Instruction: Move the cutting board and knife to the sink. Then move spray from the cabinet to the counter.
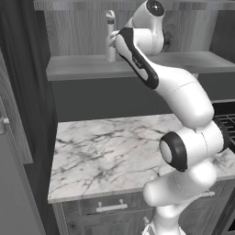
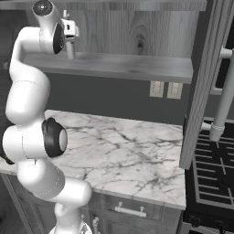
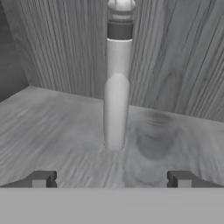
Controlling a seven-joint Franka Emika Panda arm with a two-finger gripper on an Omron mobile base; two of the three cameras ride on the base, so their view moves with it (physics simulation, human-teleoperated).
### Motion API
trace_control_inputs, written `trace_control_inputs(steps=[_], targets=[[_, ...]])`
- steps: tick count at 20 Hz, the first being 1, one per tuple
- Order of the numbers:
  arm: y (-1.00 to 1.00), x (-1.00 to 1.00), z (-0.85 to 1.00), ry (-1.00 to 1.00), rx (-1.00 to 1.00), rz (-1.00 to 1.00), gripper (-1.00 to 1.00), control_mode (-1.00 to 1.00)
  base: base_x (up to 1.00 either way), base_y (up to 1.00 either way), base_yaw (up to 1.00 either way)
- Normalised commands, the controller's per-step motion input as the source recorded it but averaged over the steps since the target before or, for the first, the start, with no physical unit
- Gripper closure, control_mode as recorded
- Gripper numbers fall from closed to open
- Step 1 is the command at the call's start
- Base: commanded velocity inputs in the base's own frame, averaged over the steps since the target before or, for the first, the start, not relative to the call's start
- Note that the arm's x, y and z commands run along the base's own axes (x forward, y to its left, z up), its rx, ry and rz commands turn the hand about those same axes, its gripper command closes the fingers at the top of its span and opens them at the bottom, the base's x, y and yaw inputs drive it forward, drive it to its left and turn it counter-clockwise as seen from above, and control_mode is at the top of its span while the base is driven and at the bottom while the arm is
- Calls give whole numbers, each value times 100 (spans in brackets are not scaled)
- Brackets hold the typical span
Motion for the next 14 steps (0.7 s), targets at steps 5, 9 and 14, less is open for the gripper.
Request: trace_control_inputs(steps=[5,9,14], targets=[[2,18,-5,0,0,0,-100,-100,0,0,0],[4,24,-7,1,0,0,-100,-100,0,0,0],[9,21,-2,3,0,0,-100,-100,0,0,0]])
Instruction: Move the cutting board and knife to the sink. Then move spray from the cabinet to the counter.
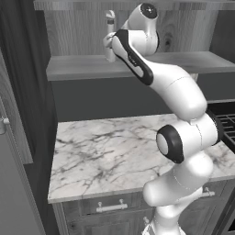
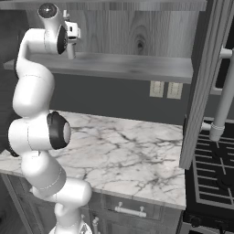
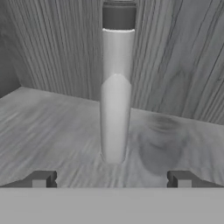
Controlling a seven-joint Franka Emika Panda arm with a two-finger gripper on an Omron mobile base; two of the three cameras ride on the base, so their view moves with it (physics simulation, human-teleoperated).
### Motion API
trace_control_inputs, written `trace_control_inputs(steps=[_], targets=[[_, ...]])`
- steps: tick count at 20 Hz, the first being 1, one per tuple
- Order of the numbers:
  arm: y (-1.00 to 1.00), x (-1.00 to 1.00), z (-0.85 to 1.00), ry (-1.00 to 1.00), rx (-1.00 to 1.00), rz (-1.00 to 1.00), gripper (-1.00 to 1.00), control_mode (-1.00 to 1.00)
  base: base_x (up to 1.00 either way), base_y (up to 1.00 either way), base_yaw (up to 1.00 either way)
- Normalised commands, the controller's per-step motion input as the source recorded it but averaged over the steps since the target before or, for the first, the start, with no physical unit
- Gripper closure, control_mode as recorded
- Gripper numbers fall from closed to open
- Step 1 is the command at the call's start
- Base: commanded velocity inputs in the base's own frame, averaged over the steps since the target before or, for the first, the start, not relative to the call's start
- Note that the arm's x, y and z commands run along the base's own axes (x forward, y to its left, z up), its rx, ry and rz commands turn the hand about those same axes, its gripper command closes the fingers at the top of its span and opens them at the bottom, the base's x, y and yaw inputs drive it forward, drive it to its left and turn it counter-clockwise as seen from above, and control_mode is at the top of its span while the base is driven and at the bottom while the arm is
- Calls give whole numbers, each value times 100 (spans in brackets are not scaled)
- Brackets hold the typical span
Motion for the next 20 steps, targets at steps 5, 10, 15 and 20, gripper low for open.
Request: trace_control_inputs(steps=[5,10,15,20], targets=[[14,8,0,3,0,-1,-100,-100,0,0,0],[14,5,0,2,0,-1,-100,-100,0,0,0],[0,19,-5,1,0,-2,-100,-100,0,0,0],[0,30,-8,0,0,-2,-100,-100,0,0,0]])
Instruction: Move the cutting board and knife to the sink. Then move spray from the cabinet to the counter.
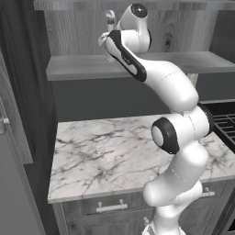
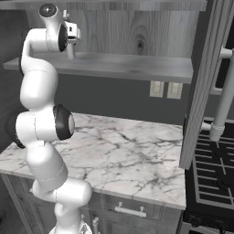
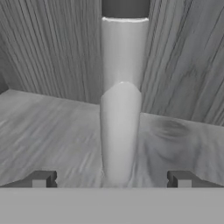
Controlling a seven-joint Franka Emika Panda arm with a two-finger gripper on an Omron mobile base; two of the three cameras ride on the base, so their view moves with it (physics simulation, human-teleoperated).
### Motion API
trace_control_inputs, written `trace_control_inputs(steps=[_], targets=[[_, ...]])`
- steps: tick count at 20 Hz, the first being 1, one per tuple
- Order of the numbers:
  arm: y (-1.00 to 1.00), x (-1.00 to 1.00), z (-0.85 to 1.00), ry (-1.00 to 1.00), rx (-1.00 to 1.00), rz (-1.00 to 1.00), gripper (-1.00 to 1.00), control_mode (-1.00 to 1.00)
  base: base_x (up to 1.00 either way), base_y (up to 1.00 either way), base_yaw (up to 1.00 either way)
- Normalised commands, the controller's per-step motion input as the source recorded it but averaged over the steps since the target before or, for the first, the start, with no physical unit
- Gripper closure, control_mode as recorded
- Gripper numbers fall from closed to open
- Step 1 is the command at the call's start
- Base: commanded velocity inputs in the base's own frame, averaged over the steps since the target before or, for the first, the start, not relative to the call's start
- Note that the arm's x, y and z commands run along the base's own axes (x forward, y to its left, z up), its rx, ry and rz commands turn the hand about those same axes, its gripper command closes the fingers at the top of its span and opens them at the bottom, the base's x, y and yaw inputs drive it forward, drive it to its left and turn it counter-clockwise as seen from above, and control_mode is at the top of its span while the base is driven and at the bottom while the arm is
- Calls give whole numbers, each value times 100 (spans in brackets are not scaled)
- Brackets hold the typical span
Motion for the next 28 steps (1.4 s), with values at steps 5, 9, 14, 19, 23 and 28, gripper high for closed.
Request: trace_control_inputs(steps=[5,9,14,19,23,28], targets=[[0,31,-7,2,0,-3,-100,-100,0,0,0],[0,26,-1,3,0,-3,-100,-100,0,0,0],[0,21,0,3,0,-3,-100,-100,0,0,0],[0,18,0,2,0,-3,-100,-100,0,0,0],[0,16,-1,1,0,-3,-100,-100,0,0,0],[1,7,-2,0,0,-2,-100,-100,0,0,0]])
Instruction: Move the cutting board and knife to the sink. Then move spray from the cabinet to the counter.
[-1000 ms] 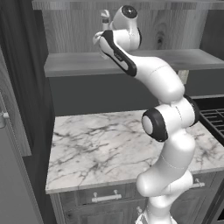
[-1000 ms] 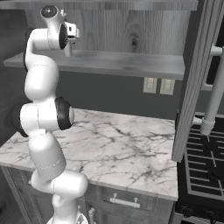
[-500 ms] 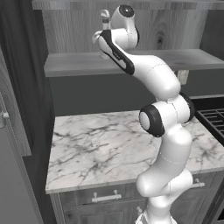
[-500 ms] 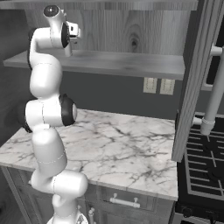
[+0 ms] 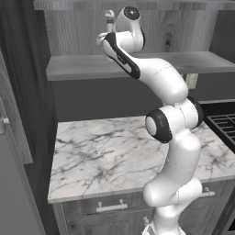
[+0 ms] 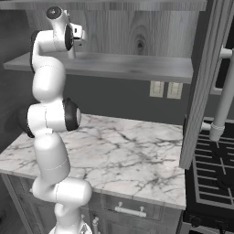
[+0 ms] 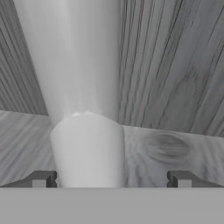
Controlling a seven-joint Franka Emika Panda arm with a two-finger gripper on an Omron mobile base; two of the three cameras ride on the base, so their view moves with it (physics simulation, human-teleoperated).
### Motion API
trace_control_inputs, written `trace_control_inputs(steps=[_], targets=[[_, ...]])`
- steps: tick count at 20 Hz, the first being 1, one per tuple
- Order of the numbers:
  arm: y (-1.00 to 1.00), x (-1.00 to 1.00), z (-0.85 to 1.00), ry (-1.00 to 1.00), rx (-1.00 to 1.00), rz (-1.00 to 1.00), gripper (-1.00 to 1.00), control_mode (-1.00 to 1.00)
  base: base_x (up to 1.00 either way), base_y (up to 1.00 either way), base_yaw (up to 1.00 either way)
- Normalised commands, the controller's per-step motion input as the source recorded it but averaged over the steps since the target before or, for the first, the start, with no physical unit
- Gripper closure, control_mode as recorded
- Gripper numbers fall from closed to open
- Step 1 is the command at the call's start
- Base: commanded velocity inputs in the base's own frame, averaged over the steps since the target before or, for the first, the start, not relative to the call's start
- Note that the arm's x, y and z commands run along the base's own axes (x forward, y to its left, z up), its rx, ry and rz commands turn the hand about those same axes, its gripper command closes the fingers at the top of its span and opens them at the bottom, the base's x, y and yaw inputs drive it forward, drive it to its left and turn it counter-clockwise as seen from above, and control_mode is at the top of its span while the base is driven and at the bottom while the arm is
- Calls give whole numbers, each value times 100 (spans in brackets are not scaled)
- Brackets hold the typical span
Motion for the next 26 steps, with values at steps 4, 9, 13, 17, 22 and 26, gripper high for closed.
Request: trace_control_inputs(steps=[4,9,13,17,22,26], targets=[[0,0,0,0,0,0,-100,-100,0,0,0],[0,0,0,0,0,0,-100,-100,0,0,0],[0,0,0,0,0,0,-100,-100,0,0,0],[0,0,0,0,0,0,-100,-100,0,0,0],[0,0,0,0,0,0,100,-100,0,0,0],[0,0,0,0,0,0,100,-100,0,0,0]])
